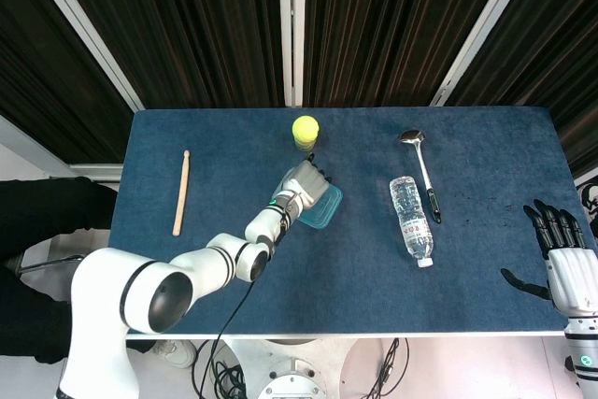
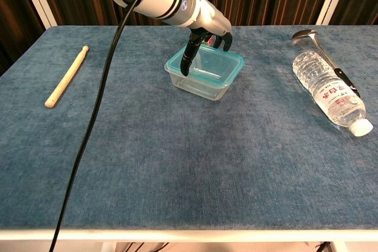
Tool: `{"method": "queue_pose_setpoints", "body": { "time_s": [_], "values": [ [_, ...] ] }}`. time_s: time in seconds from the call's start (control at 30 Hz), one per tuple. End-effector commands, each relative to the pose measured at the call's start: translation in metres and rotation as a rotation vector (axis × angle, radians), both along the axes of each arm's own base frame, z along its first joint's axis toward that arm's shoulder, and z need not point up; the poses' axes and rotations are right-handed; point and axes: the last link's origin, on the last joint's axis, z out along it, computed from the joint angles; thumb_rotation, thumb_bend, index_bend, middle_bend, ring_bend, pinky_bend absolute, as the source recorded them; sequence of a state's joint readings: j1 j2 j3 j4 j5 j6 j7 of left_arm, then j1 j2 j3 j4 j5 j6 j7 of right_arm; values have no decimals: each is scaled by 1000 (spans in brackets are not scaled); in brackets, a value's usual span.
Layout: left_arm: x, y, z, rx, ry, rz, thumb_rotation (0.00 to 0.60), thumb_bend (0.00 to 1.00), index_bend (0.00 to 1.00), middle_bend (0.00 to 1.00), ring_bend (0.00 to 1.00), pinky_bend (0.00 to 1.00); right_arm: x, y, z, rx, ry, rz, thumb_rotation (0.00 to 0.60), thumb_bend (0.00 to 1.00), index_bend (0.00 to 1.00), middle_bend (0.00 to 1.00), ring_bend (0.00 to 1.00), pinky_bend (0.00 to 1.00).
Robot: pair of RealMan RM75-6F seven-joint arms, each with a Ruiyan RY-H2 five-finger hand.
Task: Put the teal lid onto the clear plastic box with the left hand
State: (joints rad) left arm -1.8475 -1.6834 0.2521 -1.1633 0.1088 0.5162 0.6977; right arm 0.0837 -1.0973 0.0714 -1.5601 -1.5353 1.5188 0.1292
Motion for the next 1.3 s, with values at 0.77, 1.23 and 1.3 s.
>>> {"method": "queue_pose_setpoints", "body": {
  "time_s": [0.77, 1.23, 1.3],
  "values": [
    [3, -4, 3, 23, -23, 56, 600, 0, 30, 11, 0, 47, -3, 4, 3, -9, -6, 0, 600, 69, 0, 0, 0, 0],
    [-28, -37, 43, 11, -244, 30, 600, 0, 148, 82, 0, 47, -3, 4, 1, 1, -12, 17, 600, 70, 0, 0, 0, 0],
    [-35, -42, 38, -3, -234, 21, 600, 0, 151, 83, 0, 46, -3, 3, 0, 3, -12, 20, 600, 70, 0, 0, 0, 0]
  ]
}}
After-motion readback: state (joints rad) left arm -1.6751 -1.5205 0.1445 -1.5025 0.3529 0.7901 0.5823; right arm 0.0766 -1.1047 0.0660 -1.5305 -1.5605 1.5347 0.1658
